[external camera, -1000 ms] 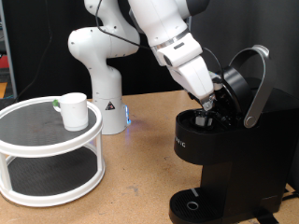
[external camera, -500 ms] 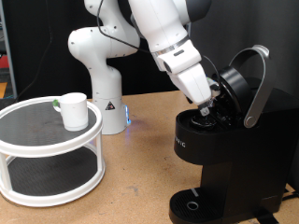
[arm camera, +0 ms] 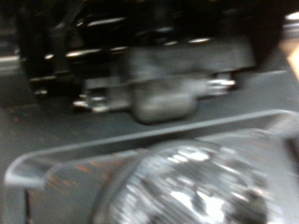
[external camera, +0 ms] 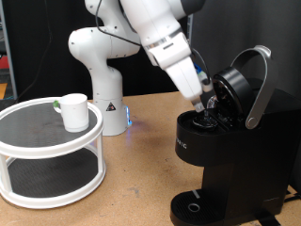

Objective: Make a cup of coffee with the keurig machine

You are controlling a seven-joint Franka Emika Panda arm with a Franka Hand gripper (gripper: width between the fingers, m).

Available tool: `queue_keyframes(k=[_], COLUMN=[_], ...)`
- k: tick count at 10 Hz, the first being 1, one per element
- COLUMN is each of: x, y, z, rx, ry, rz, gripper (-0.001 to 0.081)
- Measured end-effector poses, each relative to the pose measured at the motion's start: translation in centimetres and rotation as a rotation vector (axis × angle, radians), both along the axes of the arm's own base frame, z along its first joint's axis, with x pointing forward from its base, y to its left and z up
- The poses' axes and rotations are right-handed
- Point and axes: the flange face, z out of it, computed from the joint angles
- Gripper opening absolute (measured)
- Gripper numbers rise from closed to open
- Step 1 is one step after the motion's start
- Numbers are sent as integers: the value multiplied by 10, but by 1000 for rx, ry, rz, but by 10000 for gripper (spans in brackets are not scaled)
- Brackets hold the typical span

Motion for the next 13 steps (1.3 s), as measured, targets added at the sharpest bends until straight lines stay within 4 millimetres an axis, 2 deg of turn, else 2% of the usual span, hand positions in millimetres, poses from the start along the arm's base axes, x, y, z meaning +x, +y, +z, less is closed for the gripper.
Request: queue_keyframes(k=[2, 5, 7, 9, 13], x=[5, 4, 2, 2, 9], y=[-22, -27, -37, -54, -77], z=[18, 18, 21, 42, 101], rx=[0, -4, 33, 75, 130], ry=[-17, -11, 1, 1, -7], rz=[-18, -10, 16, 56, 105], gripper=[803, 803, 803, 803, 803])
